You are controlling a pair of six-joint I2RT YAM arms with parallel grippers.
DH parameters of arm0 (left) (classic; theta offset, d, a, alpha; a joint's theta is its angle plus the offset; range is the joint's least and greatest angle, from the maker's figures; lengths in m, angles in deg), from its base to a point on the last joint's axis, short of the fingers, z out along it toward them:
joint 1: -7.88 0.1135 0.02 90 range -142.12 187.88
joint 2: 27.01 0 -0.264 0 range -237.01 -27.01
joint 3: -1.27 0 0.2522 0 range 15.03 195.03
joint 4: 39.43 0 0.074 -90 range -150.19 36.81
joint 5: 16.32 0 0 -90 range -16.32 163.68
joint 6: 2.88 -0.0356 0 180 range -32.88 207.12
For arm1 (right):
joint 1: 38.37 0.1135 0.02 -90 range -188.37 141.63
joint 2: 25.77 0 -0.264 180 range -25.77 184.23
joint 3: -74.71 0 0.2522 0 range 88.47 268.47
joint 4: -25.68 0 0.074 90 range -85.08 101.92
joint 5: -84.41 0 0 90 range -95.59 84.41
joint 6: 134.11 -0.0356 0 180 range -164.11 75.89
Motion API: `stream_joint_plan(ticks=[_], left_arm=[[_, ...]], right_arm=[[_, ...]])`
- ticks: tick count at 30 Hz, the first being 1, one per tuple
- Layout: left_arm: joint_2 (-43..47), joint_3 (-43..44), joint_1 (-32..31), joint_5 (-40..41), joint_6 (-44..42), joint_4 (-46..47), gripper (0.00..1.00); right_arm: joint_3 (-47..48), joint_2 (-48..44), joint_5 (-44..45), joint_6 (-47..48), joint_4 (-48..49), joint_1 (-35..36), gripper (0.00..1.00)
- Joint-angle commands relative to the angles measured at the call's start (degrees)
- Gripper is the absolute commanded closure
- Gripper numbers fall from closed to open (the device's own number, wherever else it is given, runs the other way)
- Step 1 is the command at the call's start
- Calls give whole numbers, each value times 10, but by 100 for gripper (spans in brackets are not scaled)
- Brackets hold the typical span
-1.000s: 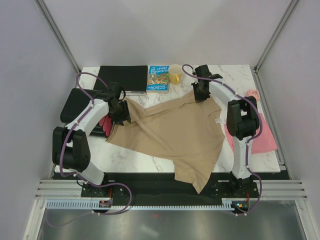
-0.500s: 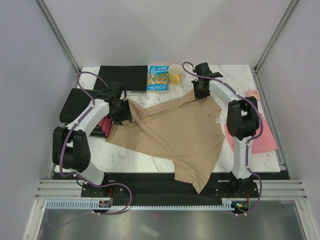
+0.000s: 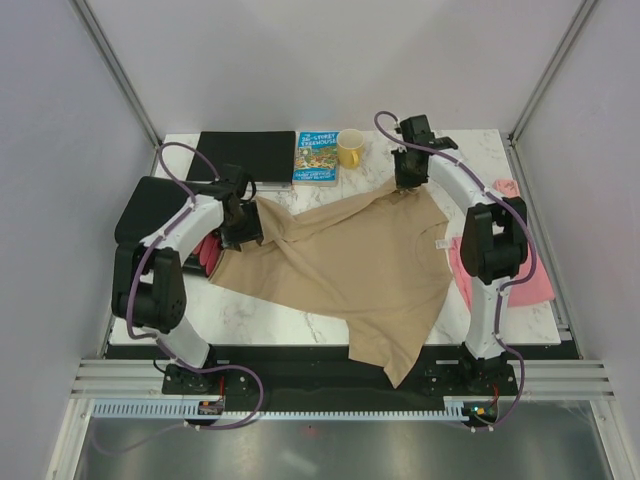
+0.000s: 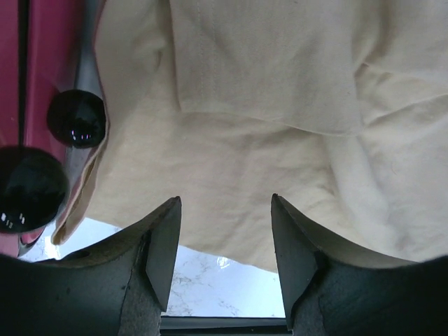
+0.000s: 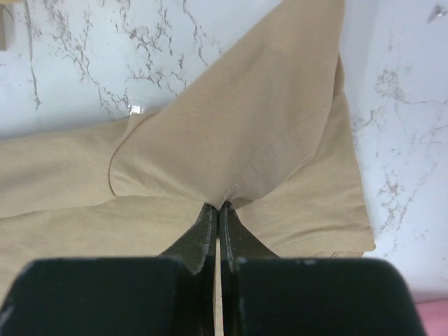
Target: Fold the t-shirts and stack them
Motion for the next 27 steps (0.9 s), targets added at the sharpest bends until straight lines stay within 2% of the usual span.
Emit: stream_joint_plan(ticks=[1,11,15,20,27], left_arm=[[-51,40,7,14,25,19,39],[-146,160,2,10,31,16,40],[-171,183,2,4,25,2,41],[-171,179,1,9,15,-17,44],[-149,141,11,20,0,-21,42]], right_arm=[[26,-55,-1,-8,0,-19,100],[13,-70,-32,-13,0,-29,100],[14,-72,-32,-11,1,-30,100],[23,-63,-50,-14,0,-34,100],[30,-55,-62,-21,1,-52,100]])
